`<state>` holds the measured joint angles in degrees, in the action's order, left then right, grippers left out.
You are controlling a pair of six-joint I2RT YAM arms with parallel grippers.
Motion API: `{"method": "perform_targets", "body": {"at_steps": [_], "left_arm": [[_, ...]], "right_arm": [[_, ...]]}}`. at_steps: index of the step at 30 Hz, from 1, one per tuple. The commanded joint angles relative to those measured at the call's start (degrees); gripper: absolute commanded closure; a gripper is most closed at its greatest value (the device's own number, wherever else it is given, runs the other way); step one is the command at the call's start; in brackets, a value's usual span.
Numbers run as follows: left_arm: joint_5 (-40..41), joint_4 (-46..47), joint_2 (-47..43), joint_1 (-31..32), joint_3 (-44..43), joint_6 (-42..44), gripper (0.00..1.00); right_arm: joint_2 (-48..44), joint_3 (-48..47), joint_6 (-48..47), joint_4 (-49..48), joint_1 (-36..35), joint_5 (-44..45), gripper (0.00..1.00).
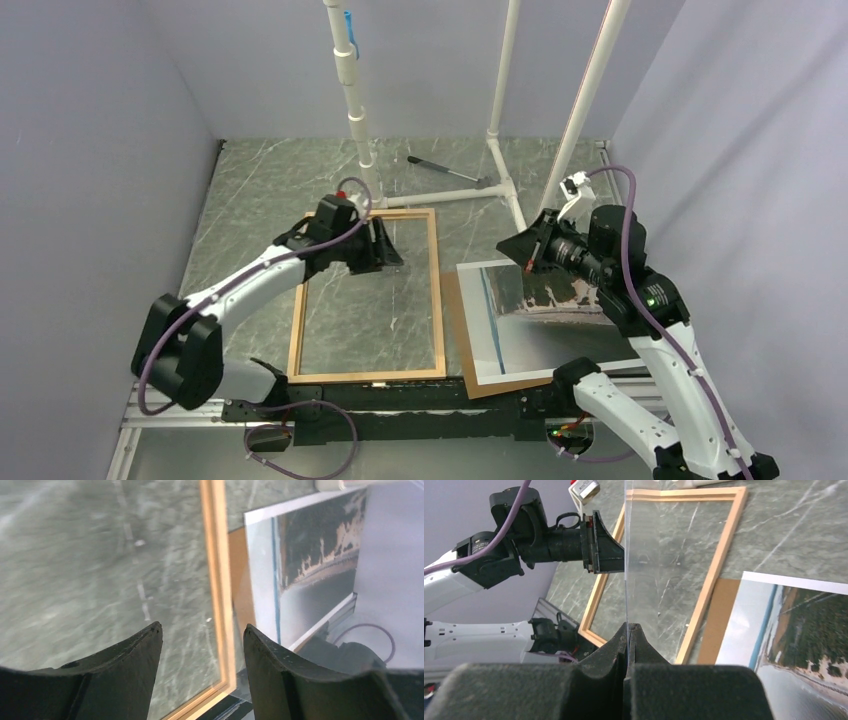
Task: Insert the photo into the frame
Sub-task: Move the photo frame to the center of the board.
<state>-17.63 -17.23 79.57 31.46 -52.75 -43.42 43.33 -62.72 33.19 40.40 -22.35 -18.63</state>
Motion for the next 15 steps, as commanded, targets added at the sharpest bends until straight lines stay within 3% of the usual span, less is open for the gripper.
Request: {"method": "perform_targets", "body": {"at_steps": [1,7,15], "left_arm": [[-1.7,-3.5,-7.7,-6.7,4.0,4.3,0.35],[9.0,-16.2,-14.5,-16.1,5.3,9.7,0.35],[27.8,-30.6,-11.2,-18.1,1.0,11.6,0.27]], "right_arm": [[1.4,-1.2,1.3,-8.9,-0.2,-6.8,1.0],[3.8,-0.6,4.8,-14.4,-0.2,-11.7,1.0],[5.0,0.5,6.7,-17.3,-0.1,-13.3,1.0]]}}
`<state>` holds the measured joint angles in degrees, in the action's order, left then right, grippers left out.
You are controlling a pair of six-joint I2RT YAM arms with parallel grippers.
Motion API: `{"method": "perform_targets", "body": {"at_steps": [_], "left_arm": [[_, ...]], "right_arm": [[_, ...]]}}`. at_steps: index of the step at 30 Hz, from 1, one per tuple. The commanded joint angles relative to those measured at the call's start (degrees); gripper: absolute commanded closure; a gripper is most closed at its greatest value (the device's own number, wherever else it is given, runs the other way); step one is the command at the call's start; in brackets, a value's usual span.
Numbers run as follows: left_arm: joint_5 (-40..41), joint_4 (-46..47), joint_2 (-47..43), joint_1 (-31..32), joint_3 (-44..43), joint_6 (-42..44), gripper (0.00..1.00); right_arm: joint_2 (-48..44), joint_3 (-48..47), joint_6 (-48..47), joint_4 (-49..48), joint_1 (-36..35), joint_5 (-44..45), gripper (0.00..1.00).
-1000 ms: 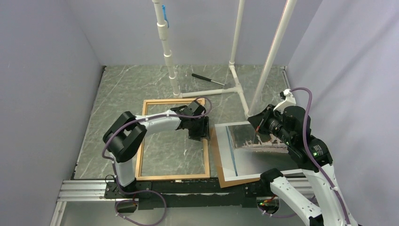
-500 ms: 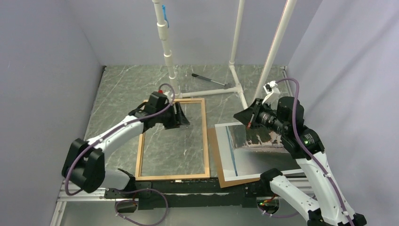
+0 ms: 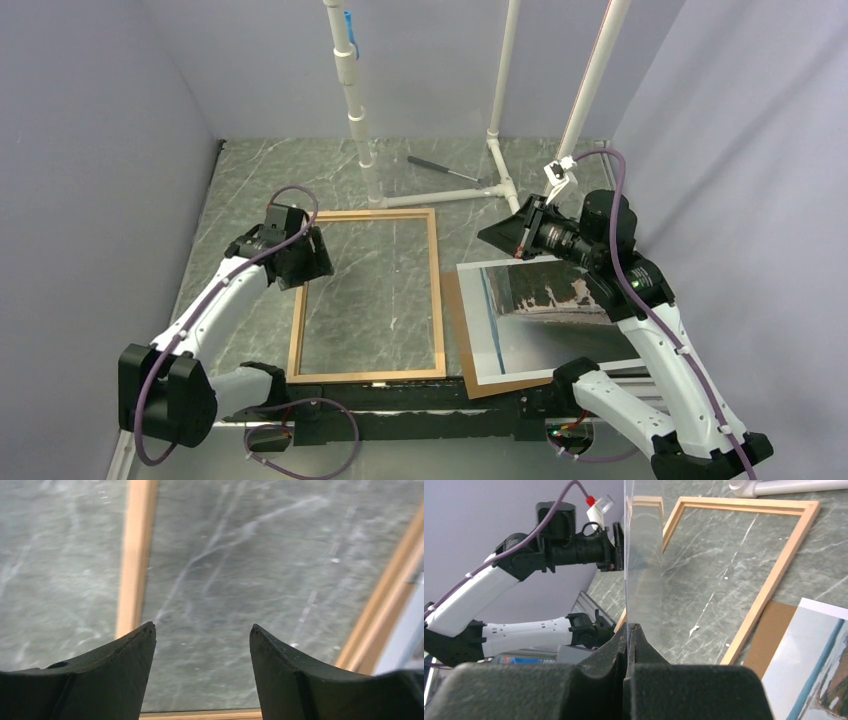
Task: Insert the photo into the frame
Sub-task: Move the photo frame to the center of the board.
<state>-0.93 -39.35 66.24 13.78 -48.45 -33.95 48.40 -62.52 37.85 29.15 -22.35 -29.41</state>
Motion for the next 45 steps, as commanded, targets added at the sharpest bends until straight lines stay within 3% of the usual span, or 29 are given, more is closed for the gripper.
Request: {"method": "perform_targets", "body": {"at_steps": [1,9,15,28,36,45], "left_arm": [[12.5,-9.1,3.0,-0.4,-3.4,1.8,0.27],[13.2,-6.6,11.9,-2.5,-1.4,2.2,0.25],[6.2,-0.1,16.4,-3.8,-0.2,4.1,0.27],[-2.8,6.6,15.0,-0.8,2.6,3.4,0.35],[3.9,-1.1,9.6,-0.8,-0.3,4.4,0.27],[9.9,-12.4,-2.2,-2.6,-9.0,6.8,0.26]], "right_arm": [[-0.1,0.6,2.2,-6.2,-0.1,-2.6,1.0],[0.1,3.5,3.7,-7.3,-0.1,-3.7,1.0],[0.2,5.1,6.6,-9.5,0.2,-4.8,1.0],[1.1,10.8,10.5,-15.1,0.6,-5.9,1.0],[2.3,13.1,11.2,-16.9,0.6,-6.8,1.0],[5.5,17.6,16.0,-25.4,0.6,-9.6,1.0]]}}
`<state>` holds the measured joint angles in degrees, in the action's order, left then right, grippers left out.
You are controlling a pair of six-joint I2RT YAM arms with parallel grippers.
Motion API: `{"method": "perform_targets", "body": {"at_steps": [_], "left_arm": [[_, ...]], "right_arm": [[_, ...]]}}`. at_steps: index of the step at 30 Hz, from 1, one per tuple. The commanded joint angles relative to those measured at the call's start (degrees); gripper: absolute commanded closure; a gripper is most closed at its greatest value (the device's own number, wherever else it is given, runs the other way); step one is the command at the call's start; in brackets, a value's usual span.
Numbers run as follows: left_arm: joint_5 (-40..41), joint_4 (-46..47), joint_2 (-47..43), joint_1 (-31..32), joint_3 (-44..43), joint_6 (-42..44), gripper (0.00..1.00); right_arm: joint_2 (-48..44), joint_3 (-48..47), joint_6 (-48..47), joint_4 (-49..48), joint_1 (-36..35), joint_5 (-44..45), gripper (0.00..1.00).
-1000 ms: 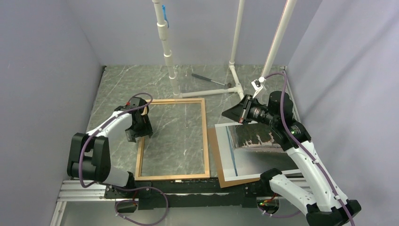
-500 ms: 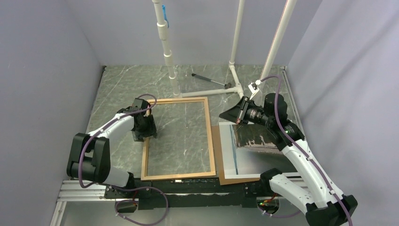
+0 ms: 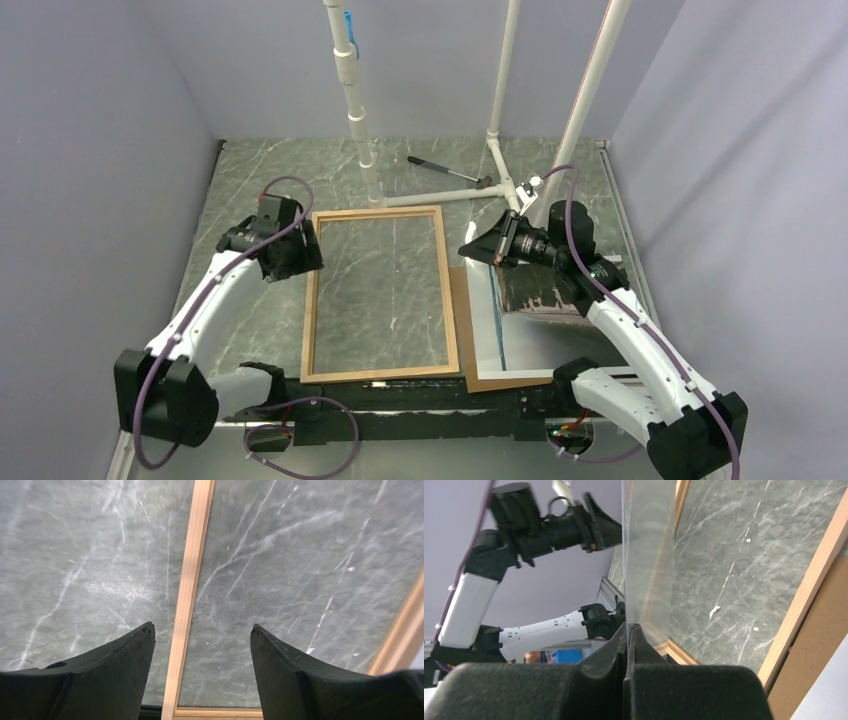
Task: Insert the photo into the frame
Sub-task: Move the photo frame to the center of the board, then place the photo frame item in the photo frame.
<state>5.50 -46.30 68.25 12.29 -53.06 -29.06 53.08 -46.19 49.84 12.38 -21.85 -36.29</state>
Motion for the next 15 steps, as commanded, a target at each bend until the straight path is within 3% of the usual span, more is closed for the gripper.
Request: {"method": "perform_targets", "body": {"at_steps": [1,9,15], "left_arm": [[3.7,-6.0,-5.5,-1.5,-5.0,2.2,0.26],[4.9,-10.6,-12.2,-3.7,-11.3,6.3,0.27],[8.5,-9.7,-15.4,-4.2,-10.3,9.9,0.28]], "right_arm": [[1.4,1.9,5.1,-10.5,0.1,-3.4,1.0],[6.2,2.8,10.9,-20.0,-0.3,-5.4,1.0],[8.2,2.3,14.7,-23.7,-1.3,-3.2,1.0]]}}
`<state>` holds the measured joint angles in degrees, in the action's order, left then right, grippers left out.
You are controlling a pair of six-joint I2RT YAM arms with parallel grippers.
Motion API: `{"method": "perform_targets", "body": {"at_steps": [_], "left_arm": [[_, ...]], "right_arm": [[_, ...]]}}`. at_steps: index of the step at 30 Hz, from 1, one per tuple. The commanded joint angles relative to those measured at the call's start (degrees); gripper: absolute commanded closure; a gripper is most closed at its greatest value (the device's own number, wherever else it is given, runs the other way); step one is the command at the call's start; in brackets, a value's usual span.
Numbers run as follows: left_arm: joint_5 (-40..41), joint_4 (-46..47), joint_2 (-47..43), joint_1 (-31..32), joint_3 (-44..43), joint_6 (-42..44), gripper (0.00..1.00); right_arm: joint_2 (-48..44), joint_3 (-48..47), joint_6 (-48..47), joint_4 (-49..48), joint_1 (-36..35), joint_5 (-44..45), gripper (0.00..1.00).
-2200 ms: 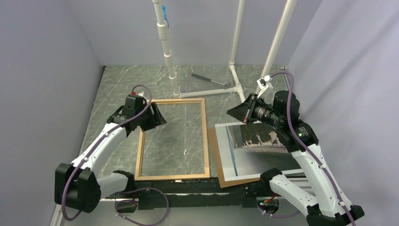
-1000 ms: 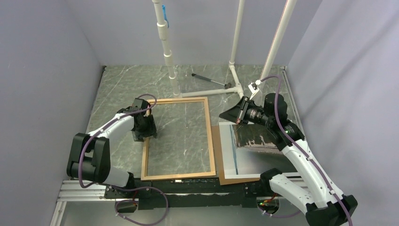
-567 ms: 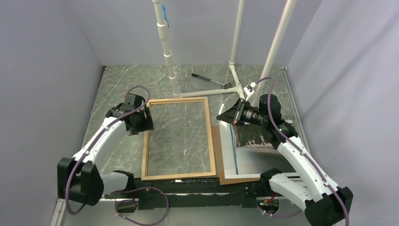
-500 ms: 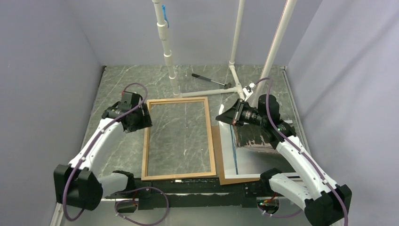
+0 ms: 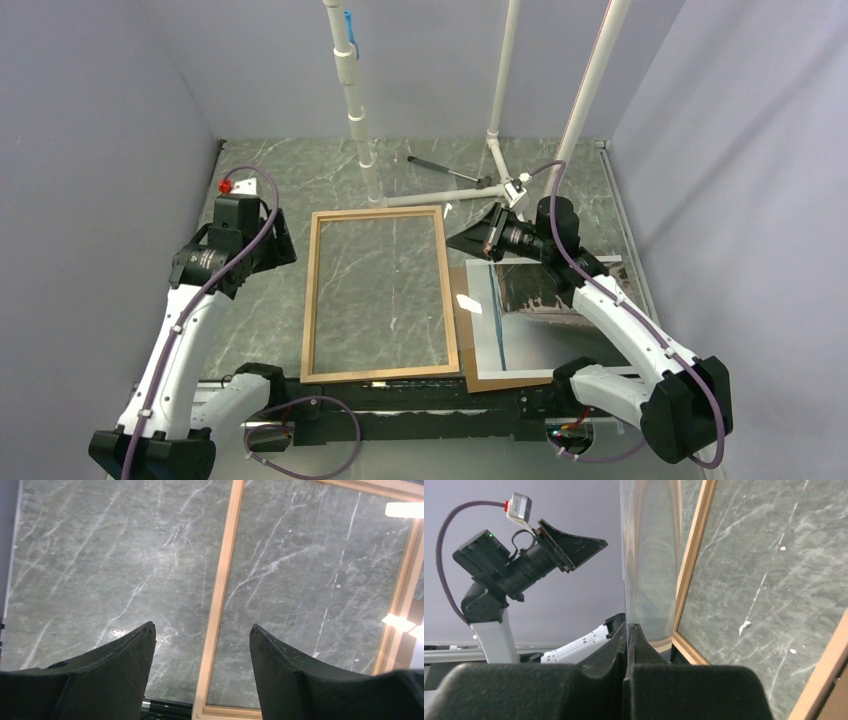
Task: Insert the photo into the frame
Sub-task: Place the photo frame item in the photo frame.
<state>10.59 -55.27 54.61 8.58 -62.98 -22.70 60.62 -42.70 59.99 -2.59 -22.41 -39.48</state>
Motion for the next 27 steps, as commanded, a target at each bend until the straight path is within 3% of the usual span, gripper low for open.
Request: {"method": "perform_targets", "body": {"at_steps": [1,10,27], "left_arm": [[3.5,-0.2,-2.4,-0.5,0.4,3.9,0.28],[6.1,9.4,-10.3,-0.7,12.6,6.9,0.31],[7.1,10.3,-9.1,-1.0,13.3,6.5,0.33]], "right_arm": [[1.4,-1.3,5.2,-9.6,-1.1,0.3,1.0],[7.6,-1.8,7.5,-14.9,-4.4,4.4,1.0],[18.9,-3.7,10.1,-21.8,-10.5,8.0,1.0]]}}
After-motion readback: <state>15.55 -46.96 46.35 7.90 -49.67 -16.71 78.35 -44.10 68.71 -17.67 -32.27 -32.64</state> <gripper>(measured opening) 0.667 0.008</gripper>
